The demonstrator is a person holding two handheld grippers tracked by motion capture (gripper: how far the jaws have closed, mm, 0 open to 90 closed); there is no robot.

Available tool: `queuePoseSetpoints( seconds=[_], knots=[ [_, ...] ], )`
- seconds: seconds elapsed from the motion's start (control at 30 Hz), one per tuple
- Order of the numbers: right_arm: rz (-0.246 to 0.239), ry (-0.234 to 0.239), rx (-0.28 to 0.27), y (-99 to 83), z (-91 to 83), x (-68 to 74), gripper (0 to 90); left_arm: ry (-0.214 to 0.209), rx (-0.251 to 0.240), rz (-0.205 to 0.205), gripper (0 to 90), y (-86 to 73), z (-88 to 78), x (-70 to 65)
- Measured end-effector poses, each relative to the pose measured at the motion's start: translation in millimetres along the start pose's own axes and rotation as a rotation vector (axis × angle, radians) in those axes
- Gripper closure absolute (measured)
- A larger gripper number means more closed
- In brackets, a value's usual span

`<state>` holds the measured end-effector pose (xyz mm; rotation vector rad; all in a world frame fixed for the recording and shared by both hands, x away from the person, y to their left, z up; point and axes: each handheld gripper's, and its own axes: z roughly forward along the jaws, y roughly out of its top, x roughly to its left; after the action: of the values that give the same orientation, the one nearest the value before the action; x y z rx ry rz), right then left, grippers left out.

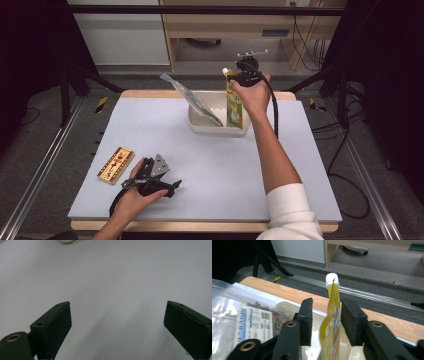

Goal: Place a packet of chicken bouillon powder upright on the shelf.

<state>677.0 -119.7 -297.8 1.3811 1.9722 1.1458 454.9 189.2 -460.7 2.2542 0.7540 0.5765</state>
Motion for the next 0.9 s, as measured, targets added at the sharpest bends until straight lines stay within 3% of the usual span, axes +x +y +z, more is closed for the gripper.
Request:
queuePoseSetpoints(
  seconds=[0.23, 0.47, 0.7, 0.9],
  knots=[
    [-0.018, 0.021, -0.054, -6.8, -27.0, 3.8, 48.1, 0.004, -0.005, -0.004, 7.1, -0.2, 0.0, 0.2],
    [-0.086, 0.017, -0.108, -30.0, -56.5, 9.5, 35.0, 0.005, -0.006, -0.007, 6.8, 0.4, -1.9, 1.8],
    [-0.101, 0.015, -0.133, -72.4, -81.6, 15.3, 26.4, -0.01, -0.008, -0.012, 5.2, 0.2, -7.5, 8.7],
    [-0.106, 0.012, -0.109, -114.2, -90.1, 21.0, 23.1, 0.007, -0.03, -0.033, 4.4, 1.4, -18.2, 18.3]
  ],
)
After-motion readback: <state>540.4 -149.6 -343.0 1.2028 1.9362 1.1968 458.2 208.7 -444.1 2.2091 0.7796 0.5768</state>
